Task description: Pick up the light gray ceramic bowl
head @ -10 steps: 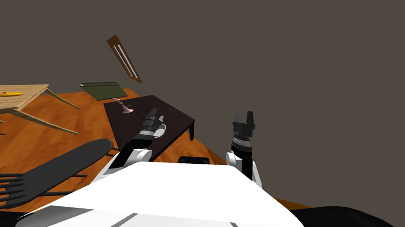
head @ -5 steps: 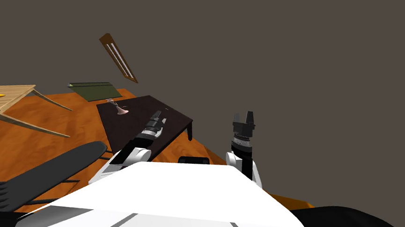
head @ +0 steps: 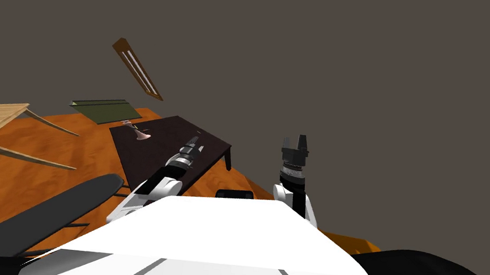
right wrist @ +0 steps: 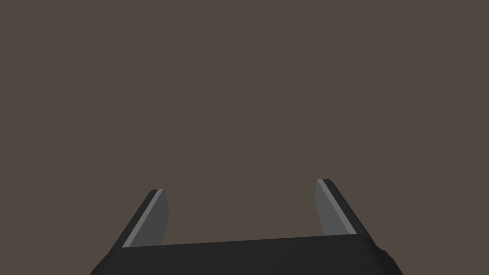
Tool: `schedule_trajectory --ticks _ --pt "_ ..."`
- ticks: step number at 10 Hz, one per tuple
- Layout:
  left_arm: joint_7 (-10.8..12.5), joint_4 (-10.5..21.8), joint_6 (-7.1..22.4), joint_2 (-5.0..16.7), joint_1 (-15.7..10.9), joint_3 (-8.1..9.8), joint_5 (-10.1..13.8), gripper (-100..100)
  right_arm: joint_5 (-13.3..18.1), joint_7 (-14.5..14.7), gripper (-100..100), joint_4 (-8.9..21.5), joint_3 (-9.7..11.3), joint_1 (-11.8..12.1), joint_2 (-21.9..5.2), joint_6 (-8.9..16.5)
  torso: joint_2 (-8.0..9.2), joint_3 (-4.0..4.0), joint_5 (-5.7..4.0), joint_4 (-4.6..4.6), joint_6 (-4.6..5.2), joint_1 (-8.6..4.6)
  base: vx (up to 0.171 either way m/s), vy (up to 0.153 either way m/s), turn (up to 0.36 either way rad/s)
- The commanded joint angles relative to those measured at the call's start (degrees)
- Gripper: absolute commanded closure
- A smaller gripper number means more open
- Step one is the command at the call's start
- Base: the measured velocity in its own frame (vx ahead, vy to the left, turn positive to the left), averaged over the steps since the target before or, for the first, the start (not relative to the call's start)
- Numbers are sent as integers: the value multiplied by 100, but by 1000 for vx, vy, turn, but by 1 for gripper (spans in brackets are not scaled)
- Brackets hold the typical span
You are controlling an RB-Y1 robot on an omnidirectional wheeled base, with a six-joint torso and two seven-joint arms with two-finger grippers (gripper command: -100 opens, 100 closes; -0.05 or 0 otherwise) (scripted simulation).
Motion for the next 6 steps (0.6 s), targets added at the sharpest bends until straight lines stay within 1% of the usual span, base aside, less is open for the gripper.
schedule_trajectory --ticks 1,2,3,4,5,6 --pt "86 58 286 134 -33 -34 124 -100 0 0 0 0 0 0 0 0 0 0 0 0 0 0 8 -34 -42" --pt "162 99 461 244 -66 -54 231 -100 0 0 0 0 0 0 0 0 1 0 0 0 1 -2 20 -42 -60" --pt "162 99 559 244 -66 -54 231 -100 0 0 0 0 0 0 0 0 -3 -1 -1 0 1 -3 18 -31 -27" --pt "242 150 784 354 -102 -67 335 -100 0 0 0 0 0 0 0 0 -2 -1 0 -1 0 -1 18 -28 -33" --pt "242 150 820 354 -102 -67 335 -100 0 0 0 0 0 0 0 0 -3 -2 0 -1 0 1 13 -18 -16" --pt "326 211 1050 461 -141 -73 439 -100 0 0 0 0 0 0 0 0 -1 -1 1 0 0 4 8 -18 -25"
